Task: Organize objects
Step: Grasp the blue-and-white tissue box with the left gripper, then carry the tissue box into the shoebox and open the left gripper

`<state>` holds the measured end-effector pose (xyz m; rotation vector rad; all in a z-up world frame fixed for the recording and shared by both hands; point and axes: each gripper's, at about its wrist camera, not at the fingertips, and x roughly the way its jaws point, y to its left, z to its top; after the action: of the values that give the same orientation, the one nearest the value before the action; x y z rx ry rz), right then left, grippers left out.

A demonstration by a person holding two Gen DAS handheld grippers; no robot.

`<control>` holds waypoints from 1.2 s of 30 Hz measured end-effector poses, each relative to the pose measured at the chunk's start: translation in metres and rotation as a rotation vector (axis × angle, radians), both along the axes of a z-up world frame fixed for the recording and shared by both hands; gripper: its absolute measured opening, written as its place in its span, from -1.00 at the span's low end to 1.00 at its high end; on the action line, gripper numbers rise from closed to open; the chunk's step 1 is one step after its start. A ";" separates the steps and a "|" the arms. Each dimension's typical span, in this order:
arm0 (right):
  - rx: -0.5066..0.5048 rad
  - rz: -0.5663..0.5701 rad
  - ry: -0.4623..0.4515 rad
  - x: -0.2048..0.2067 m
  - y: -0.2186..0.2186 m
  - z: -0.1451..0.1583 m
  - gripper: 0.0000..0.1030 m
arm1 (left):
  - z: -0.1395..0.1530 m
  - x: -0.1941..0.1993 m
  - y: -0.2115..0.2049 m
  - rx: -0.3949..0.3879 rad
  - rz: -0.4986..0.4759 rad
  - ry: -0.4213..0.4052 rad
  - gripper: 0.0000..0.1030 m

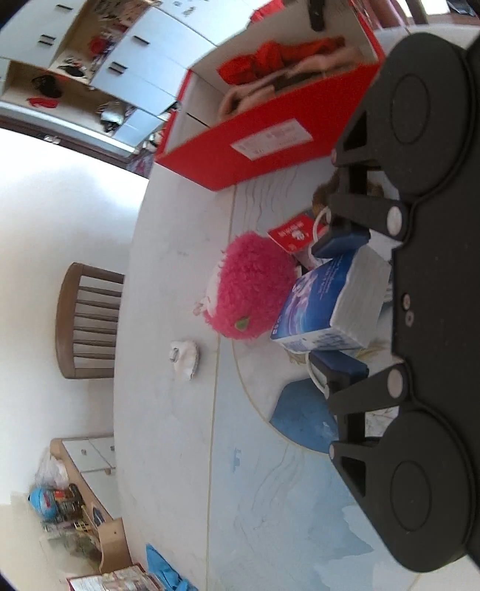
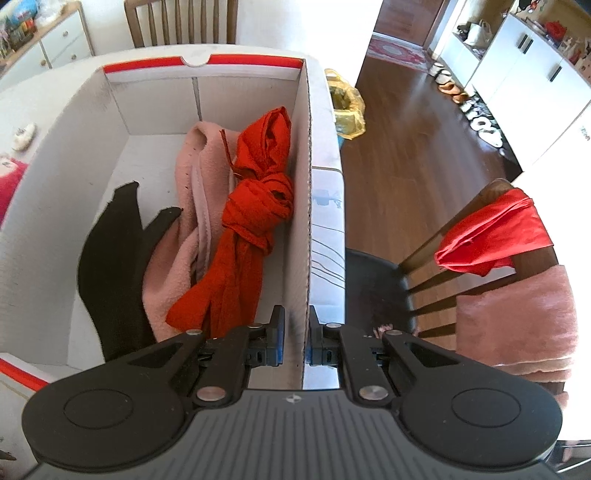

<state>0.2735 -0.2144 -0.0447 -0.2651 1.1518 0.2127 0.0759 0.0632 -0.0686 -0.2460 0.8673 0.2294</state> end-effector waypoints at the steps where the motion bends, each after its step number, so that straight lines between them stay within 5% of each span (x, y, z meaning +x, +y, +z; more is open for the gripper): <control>1: 0.013 0.006 0.000 -0.001 -0.001 0.000 -0.80 | 0.004 -0.002 -0.002 -0.007 0.005 -0.008 0.02; 11: 0.073 0.036 0.003 -0.001 -0.010 0.002 -0.81 | 0.044 0.000 -0.037 0.027 -0.018 -0.091 0.02; 22: 0.132 0.037 0.006 0.000 -0.019 0.007 -0.81 | 0.061 0.045 -0.096 -0.005 -0.186 -0.124 0.02; 36: 0.153 0.042 0.008 0.002 -0.022 0.006 -0.81 | 0.043 0.131 -0.176 0.064 -0.355 -0.089 0.02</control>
<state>0.2753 -0.2362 -0.0387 -0.1530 1.1318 0.3378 0.2067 -0.1128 -0.0257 -0.0394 0.7991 -0.0844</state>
